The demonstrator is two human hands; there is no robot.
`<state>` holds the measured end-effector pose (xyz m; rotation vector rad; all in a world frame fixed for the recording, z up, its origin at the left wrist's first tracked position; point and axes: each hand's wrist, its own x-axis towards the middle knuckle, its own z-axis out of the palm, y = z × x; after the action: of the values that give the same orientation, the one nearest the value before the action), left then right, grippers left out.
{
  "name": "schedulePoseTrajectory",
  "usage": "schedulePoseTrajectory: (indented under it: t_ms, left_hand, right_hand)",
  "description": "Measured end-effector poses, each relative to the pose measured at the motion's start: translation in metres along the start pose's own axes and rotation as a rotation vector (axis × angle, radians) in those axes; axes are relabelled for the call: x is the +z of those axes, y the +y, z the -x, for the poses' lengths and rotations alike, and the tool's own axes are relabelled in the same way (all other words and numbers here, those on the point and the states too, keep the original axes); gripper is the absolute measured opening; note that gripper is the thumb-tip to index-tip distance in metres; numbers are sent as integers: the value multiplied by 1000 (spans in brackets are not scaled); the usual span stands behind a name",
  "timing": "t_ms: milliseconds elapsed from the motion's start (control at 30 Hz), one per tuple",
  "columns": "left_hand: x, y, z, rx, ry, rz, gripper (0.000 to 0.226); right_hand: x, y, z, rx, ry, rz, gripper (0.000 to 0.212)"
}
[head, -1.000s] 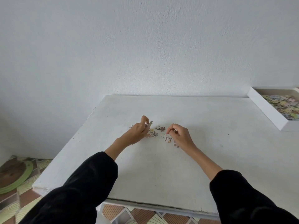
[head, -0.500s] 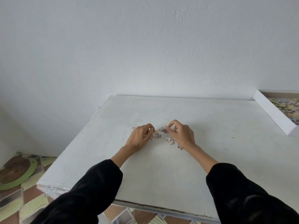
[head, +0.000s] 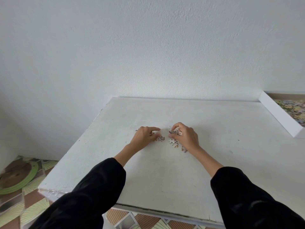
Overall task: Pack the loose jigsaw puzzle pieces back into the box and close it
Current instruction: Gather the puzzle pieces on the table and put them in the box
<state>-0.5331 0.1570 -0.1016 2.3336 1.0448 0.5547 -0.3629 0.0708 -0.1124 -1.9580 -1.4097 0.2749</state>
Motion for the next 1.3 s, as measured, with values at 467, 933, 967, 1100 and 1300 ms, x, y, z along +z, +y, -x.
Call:
schedulePoseTrajectory:
  t_ms: [467, 933, 967, 1100, 1300]
  left_hand:
    - [-2, -1, -1, -28, -7, 72, 18]
    - [5, -3, 21, 177, 188, 60, 29]
    - [5, -2, 22, 167, 199, 89, 29]
    - [4, 5, 28, 161, 195, 147, 21]
    - [-3, 4, 30, -23, 271, 212, 23]
  right_hand:
    - [4, 1, 4, -194, -28, -87, 22]
    - [2, 2, 6, -198, -59, -190, 12]
    - [3, 3, 6, -201, -57, -212, 12]
    - [1, 2, 5, -137, -66, -353, 20]
    - [-6, 3, 5, -23, -55, -573, 21]
